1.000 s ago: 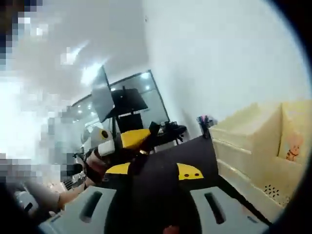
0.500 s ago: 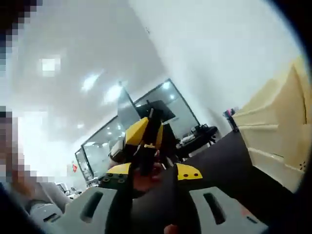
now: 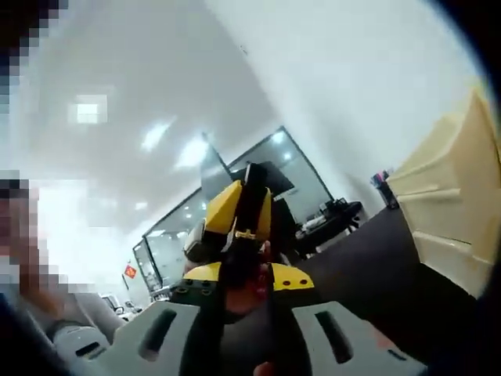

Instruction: Open the drawer, pick up the cosmetic bottles from the table one by one, place them into the drawer, release the gripper, close the drawer, and move the gripper away

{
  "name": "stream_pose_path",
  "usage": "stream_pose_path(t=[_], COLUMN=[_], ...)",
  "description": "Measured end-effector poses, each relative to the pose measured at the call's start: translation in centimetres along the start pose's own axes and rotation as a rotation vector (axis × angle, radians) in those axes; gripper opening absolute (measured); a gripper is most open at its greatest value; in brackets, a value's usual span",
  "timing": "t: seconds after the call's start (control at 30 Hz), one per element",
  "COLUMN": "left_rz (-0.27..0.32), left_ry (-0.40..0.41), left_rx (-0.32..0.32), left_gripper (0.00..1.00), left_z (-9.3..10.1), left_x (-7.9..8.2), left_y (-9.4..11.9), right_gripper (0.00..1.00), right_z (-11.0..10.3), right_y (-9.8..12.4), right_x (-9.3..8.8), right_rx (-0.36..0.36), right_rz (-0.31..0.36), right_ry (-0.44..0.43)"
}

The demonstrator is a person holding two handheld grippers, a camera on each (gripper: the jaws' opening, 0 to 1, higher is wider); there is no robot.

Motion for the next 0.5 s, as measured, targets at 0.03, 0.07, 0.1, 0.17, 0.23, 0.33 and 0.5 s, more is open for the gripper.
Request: stream_pose_path(t=[0.03,0.07,0.1,0.17,0.23,0.33,0.5], left_rz=[-0.002,-0.005,-0.01,-0.012,-0.013,-0.009,-0.009], left_ry=[0.001,0.004,0.007,0.012,0.017,0.036,0.042], left_rx=[-0.001,-0.002,-0.005,-0.009,-0.012,-0.022,-0.03], left_gripper=[0.08,0.08,0.08,0.08,0.08,0.08,0.08], left_z=[0.02,0.02,0.04,0.07,0.09,0.12,0.21], left_x=[-0.05,-0.13,-0.25,-0.35,-0.4,-0.32,-0.25], left_y=[0.0,-0.02,-0.06,-0.1,-0.17,-0.23,-0.2], right_gripper=[0.14,0.13,0.13,0.11,0.1,0.1,0.09], right_z=[-0.07,-0.2,-0.24,-0.31,-0.42,-0.55,-0.64], right_y=[0.0,0.0,0.0,0.05,0.05,-0.01,-0.07], right_x=[0.1,0.13,0.22,0.41,0.48,0.33,0.26], right_rx=[0.004,0.008,0.009,0.014,0.018,0.024,0.028], right_rz=[0.005,0.007,0.012,0.02,0.022,0.019,0.013], right_ry=[-0.001,-0.007,-0.005,-0.007,-0.005,-0.009,-0.012])
Point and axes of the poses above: the point that each gripper's makers call its tool centre point, and the gripper's own axes: y roughly backward along the fingers, z roughly to its right, x roughly out of its top, the point moved 4 cm from there along y, roughly backward along the fingers, and after that the axes turned 11 degrees about y, right-handed, at the moved point
